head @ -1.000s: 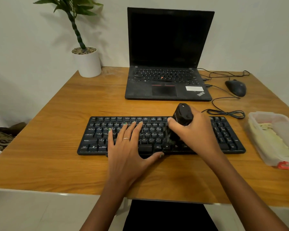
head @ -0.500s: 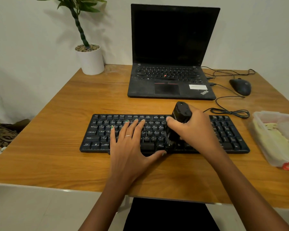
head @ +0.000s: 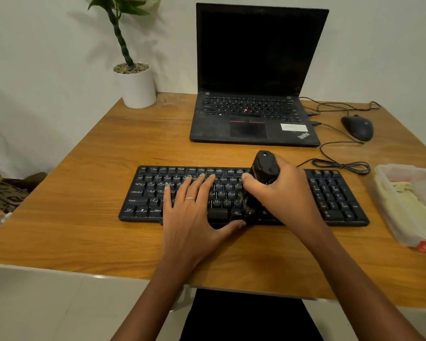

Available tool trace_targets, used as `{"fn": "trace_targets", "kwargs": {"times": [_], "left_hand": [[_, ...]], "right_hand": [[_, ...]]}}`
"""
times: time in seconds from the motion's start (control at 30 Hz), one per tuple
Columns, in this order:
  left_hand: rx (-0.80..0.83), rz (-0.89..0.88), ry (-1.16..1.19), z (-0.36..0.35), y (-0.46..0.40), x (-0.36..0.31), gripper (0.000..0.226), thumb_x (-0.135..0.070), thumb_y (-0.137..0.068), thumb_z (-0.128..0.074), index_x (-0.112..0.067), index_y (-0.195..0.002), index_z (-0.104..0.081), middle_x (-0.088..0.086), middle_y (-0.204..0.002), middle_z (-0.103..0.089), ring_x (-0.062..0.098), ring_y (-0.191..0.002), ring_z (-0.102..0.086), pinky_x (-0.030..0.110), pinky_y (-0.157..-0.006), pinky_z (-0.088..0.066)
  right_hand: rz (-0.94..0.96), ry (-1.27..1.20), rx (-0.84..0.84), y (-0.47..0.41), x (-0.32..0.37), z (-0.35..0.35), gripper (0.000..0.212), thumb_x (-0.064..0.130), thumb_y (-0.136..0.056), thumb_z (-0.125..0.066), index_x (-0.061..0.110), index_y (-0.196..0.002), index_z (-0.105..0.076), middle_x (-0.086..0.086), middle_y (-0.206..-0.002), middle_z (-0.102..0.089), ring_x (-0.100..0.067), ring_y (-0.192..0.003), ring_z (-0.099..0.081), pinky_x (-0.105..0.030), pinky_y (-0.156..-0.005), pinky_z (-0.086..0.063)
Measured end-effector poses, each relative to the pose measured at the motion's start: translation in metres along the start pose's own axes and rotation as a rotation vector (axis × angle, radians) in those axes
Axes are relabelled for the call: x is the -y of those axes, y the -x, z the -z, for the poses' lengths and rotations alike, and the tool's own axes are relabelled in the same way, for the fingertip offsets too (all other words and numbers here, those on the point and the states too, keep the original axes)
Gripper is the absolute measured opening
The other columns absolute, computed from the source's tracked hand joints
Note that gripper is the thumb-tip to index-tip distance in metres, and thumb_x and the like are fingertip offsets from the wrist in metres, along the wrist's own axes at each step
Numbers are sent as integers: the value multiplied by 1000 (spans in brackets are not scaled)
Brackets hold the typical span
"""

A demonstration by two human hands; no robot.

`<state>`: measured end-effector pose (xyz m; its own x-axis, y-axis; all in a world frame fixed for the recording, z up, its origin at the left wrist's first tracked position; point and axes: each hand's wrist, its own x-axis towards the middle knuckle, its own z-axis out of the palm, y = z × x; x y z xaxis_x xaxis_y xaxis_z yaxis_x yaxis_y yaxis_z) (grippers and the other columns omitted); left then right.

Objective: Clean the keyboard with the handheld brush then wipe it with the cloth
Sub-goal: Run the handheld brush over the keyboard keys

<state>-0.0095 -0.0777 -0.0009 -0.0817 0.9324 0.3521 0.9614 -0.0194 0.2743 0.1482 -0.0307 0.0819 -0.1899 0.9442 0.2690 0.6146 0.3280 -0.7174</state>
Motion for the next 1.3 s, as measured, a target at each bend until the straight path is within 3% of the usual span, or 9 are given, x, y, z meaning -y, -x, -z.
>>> {"fn": "trace_targets", "kwargs": {"times": [0.27, 0.37, 0.5, 0.63, 0.77, 0.9, 1.03, 1.17, 1.3], "left_hand": [[-1, 1, 1, 0, 0, 0, 104, -91, -70, -25, -20, -143, -42, 3, -143, -49, 25, -135, -41, 52, -113, -13], [-5, 6, 4, 0, -1, 0, 104, -91, -71, -22, -20, -144, -42, 2, -144, -48, 25, -135, -40, 52, -113, -12], [2, 2, 1, -1, -1, 1, 104, -91, -69, -30, -20, -144, -41, 2, -144, -48, 24, -136, -39, 50, -113, -10], [-3, 4, 3, -2, -1, 2, 104, -91, -69, -29, -21, -144, -40, 1, -145, -47, 23, -137, -38, 50, -113, -9], [-1, 2, 2, -2, -1, 1, 104, -91, -69, -30, -21, -144, -41, 1, -144, -48, 23, -136, -40, 51, -113, -12], [-14, 4, 7, -2, -1, 1, 103, -91, -69, -31, -21, -143, -41, 1, -143, -49, 23, -135, -40, 52, -113, -13], [-7, 5, 1, -2, -1, 1, 104, -92, -68, -29, -21, -143, -42, 0, -143, -49, 23, -135, -40, 51, -113, -12], [-16, 10, 8, -2, -2, 1, 105, -92, -68, -28, -20, -142, -44, 1, -142, -50, 23, -134, -42, 54, -112, -15], [-4, 8, 1, -3, -1, 1, 106, -93, -68, -26, -21, -143, -43, 1, -142, -50, 23, -134, -42, 53, -112, -14]], "right_hand": [[2, 46, 25, -2, 5, 0, 20, 30, -82, -66, 14, -77, -54, 0, -68, -58, -20, -66, -58, -30, -56, -47], [-44, 30, 217, 0, 8, 3, 21, 28, -80, -67, 10, -80, -57, -8, -73, -63, -26, -68, -62, -38, -56, -52], [6, 79, 3, -3, 2, 0, 23, 30, -81, -66, 13, -74, -52, 1, -65, -54, -17, -60, -53, -24, -50, -41], [-68, 39, 252, -6, 3, 5, 24, 29, -79, -67, 8, -77, -54, -2, -66, -57, -17, -56, -53, -25, -48, -43], [21, 84, 44, -9, 2, 1, 24, 32, -81, -67, 11, -79, -56, -3, -69, -59, -19, -62, -56, -27, -50, -44], [-58, 55, 274, -11, 5, 7, 27, 28, -78, -67, 3, -82, -56, -13, -74, -65, -18, -54, -56, -31, -48, -47], [-8, 94, 48, -19, -1, 5, 26, 30, -82, -67, 5, -79, -58, -10, -73, -64, -25, -68, -62, -34, -55, -50], [-123, 65, 233, -25, -5, 12, 26, 28, -80, -68, 6, -77, -55, -9, -68, -64, -13, -47, -60, -20, -40, -44], [-75, 84, 69, -29, -6, 5, 27, 30, -81, -67, 4, -82, -57, -10, -75, -65, -24, -63, -64, -35, -56, -53]]}}
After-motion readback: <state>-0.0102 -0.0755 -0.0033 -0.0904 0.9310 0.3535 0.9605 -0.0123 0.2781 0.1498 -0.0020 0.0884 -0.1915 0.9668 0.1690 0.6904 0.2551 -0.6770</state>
